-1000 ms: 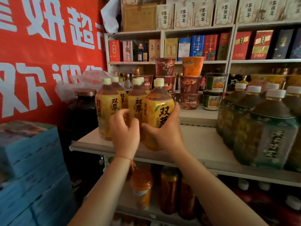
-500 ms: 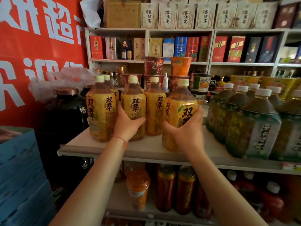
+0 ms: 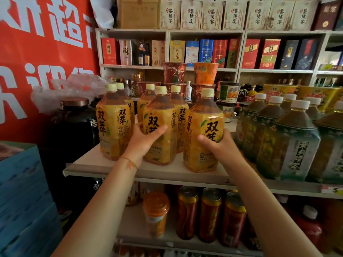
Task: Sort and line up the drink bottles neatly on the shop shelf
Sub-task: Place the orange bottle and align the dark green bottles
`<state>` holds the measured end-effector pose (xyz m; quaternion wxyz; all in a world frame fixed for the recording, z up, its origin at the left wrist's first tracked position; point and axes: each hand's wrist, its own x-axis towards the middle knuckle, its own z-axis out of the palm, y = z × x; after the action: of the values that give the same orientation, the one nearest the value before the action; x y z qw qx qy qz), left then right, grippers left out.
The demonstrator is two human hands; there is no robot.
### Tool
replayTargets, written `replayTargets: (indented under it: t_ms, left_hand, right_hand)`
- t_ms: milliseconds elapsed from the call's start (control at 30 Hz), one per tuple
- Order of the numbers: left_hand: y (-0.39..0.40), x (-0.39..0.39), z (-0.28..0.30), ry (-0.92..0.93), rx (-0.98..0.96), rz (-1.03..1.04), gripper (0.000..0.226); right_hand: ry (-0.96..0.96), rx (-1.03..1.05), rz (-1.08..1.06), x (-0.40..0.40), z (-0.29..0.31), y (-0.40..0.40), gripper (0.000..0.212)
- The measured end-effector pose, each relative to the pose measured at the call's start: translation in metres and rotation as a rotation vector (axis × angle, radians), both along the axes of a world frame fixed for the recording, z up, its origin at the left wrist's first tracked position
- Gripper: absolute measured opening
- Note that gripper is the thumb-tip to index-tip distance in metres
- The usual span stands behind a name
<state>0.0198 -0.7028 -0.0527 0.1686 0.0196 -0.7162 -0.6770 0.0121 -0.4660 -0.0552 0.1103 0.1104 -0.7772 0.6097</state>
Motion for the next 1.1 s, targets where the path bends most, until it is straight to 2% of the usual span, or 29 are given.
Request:
replayTargets:
  t_ms: [67, 200, 267, 333, 500, 667, 700, 767, 867, 1000, 1100]
  left_hand:
    - [0.0, 0.002, 0.0, 0.008, 0.021, -0.005, 0.124]
    - [0.01, 0.01, -0.005, 0.048, 0.027, -0.187, 0.093]
    - [0.016, 0.012, -0.008, 0.065, 0.043, -0.262, 0.088]
    - [0.024, 0.016, -0.01, 0.078, 0.081, -0.275, 0.092]
    - [0.046, 0.024, -0.009, 0.1, 0.157, -0.262, 0.068]
    - [0.074, 0.025, 0.0, 0.117, 0.131, -0.162, 0.088]
    - [0.079, 0.025, -0.001, 0.131, 0.119, -0.163, 0.091]
    - [0.09, 0.023, -0.005, 0.147, 0.097, -0.169, 0.094]
    - [0.107, 0.02, -0.006, 0.148, 0.087, -0.156, 0.096]
    - [0.119, 0.019, -0.004, 0.169, 0.031, -0.096, 0.095]
    - [0.123, 0.022, -0.003, 0.159, 0.056, -0.011, 0.104]
  right_hand:
    - [0.016, 0.012, -0.022, 0.0, 0.0, 0.0, 0.11]
    - [0.077, 0.044, -0.02, -0.002, -0.001, 0.003, 0.104]
    - [0.097, 0.038, -0.014, -0.001, -0.002, 0.007, 0.102]
    - [0.124, 0.032, -0.014, 0.001, -0.003, 0.011, 0.1]
    - [0.16, 0.05, -0.051, 0.008, -0.006, 0.02, 0.099]
    - [0.235, -0.082, -0.193, 0.02, 0.005, 0.025, 0.077]
    - [0.286, -0.078, -0.229, 0.021, 0.008, 0.027, 0.079]
    - [0.394, -0.019, -0.292, 0.023, 0.015, 0.031, 0.087]
    - [0.555, 0.111, -0.401, 0.023, 0.021, 0.04, 0.084]
    - [0.603, 0.203, -0.427, 0.019, 0.023, 0.048, 0.085]
    - [0.601, 0.233, -0.408, 0.02, 0.023, 0.051, 0.088]
